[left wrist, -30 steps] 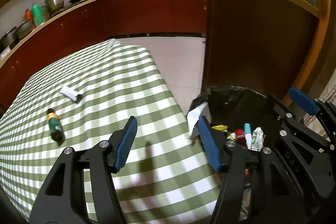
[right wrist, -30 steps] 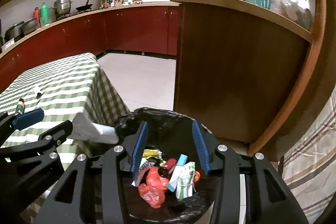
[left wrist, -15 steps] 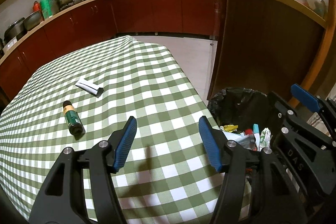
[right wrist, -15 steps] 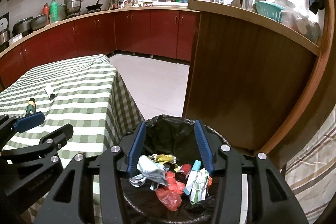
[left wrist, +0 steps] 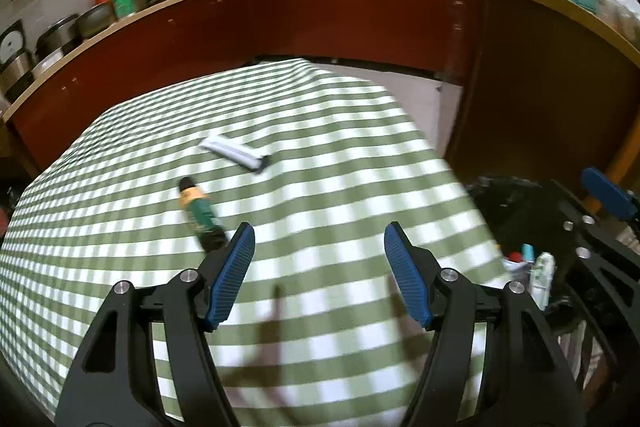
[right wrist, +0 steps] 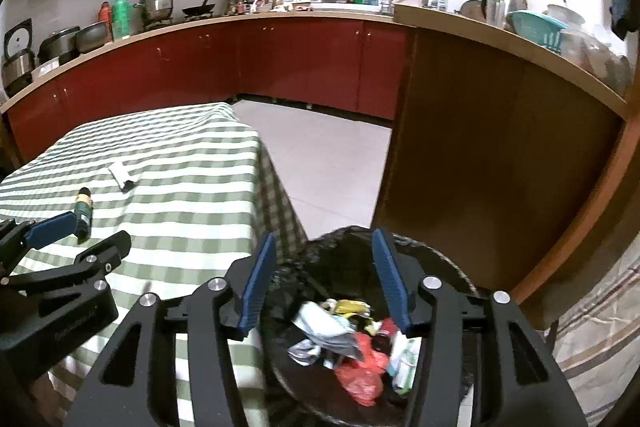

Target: Collect trash

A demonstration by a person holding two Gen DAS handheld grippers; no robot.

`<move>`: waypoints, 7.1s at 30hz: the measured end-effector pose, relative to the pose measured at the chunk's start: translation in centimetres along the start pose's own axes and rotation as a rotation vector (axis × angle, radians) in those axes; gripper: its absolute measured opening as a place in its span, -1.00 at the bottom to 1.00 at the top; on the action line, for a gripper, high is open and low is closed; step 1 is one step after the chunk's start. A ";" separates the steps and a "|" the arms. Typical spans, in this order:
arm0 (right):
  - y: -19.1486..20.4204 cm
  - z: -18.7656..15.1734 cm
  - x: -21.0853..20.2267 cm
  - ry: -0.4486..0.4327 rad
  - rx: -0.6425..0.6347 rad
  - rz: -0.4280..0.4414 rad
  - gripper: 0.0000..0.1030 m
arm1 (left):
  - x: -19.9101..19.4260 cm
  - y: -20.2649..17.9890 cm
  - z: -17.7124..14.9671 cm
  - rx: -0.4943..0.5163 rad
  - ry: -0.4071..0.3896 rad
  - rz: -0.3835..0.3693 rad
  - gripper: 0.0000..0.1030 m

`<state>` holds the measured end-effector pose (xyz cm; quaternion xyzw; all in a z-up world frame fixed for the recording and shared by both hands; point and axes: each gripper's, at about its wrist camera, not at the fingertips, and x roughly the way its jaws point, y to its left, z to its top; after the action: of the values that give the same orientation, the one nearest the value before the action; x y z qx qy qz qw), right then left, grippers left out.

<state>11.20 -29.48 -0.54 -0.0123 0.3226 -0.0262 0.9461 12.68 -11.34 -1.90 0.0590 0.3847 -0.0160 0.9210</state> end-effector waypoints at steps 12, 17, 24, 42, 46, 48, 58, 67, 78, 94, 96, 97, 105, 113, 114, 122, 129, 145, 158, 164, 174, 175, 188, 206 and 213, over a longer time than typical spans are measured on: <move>5.1 2.2 2.2 0.016 -0.065 0.108 0.01 | 4.5 7.5 1.9 -0.108 0.061 0.133 0.31; 6.8 2.9 3.1 0.033 -0.075 0.153 0.02 | 5.8 9.0 2.7 -0.110 0.071 0.114 0.18; 9.9 3.5 4.2 0.050 -0.119 0.200 0.02 | 6.6 10.8 1.7 -0.111 0.095 0.050 -0.31; 16.8 5.0 7.2 0.119 -0.191 0.294 0.02 | 6.6 17.9 0.9 -0.096 0.087 0.067 -0.55; 18.3 5.5 8.0 0.134 -0.210 0.301 0.02 | 7.1 20.7 1.1 -0.116 0.087 0.108 -0.55; 18.9 5.6 8.5 0.147 -0.216 0.306 0.02 | 7.3 21.9 1.1 -0.126 0.089 0.123 -0.55; 21.4 5.9 10.3 0.205 -0.255 0.302 0.02 | 8.9 27.0 1.0 -0.180 0.117 0.158 -0.55; 21.9 5.9 11.2 0.246 -0.255 0.332 -0.28 | 8.8 27.1 0.8 -0.185 0.109 0.154 -0.55; 21.8 4.9 9.7 0.243 -0.269 0.344 -0.73 | 7.8 25.6 0.0 -0.187 0.115 0.153 -0.55; 18.4 1.2 4.3 0.215 -0.207 0.334 -0.78 | 4.0 21.9 -2.2 -0.157 0.098 0.131 -0.55; 17.9 1.0 3.5 0.208 -0.202 0.335 -0.78 | 3.4 21.5 -2.4 -0.155 0.094 0.126 -0.55; 17.6 0.8 3.1 0.204 -0.196 0.336 -0.78 | 3.1 21.1 -2.5 -0.151 0.091 0.122 -0.55; 14.9 -0.1 0.3 0.161 -0.170 0.305 -0.78 | 1.0 17.2 -2.9 -0.117 0.067 0.074 -0.55; 9.8 -0.3 -1.6 0.113 -0.108 0.228 -0.78 | -0.6 11.9 -2.1 -0.058 0.033 0.013 -0.55; 9.2 -0.4 -1.7 0.108 -0.102 0.217 -0.78 | -0.8 10.9 -2.0 -0.049 0.027 -0.001 -0.55; 3.7 -0.9 -3.0 0.078 -0.039 0.097 -0.78 | -1.8 3.5 -0.9 0.038 -0.012 -0.093 -0.55; -0.8 -1.6 -3.3 0.071 0.024 0.001 -0.78 | -1.7 -3.0 -0.3 0.118 -0.040 -0.163 -0.55; -5.3 -2.9 -2.5 0.070 0.062 -0.086 -0.78 | -0.2 -10.0 0.6 0.199 -0.052 -0.221 -0.55; -6.9 -3.8 -0.5 0.092 0.108 -0.097 -0.69 | 1.3 -12.4 0.9 0.226 -0.042 -0.211 -0.04; -7.4 -4.0 -0.4 0.092 0.132 -0.101 -0.42 | 1.3 -12.5 0.8 0.226 -0.043 -0.199 0.02; -7.5 -3.3 -1.9 0.050 0.139 -0.131 -0.11 | 0.2 -11.0 0.8 0.193 -0.064 -0.183 0.22; -7.4 -3.2 -2.2 0.043 0.139 -0.133 -0.07 | -0.1 -10.7 0.8 0.188 -0.067 -0.182 0.25; -5.6 -2.5 -6.8 -0.035 0.120 -0.146 0.12 | -4.6 -5.9 -1.0 0.121 -0.114 -0.167 0.42; -3.0 -3.6 -11.2 -0.078 0.086 -0.141 0.21 | -9.4 -1.6 -3.7 0.055 -0.164 -0.148 0.54; -2.9 -3.8 -11.4 -0.083 0.083 -0.145 0.22 | -10.0 -1.3 -3.9 0.057 -0.173 -0.152 0.54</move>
<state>-0.23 -31.74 3.48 0.0025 0.2801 -0.1076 0.9539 2.80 -12.33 2.32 0.0542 0.3064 -0.1016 0.9449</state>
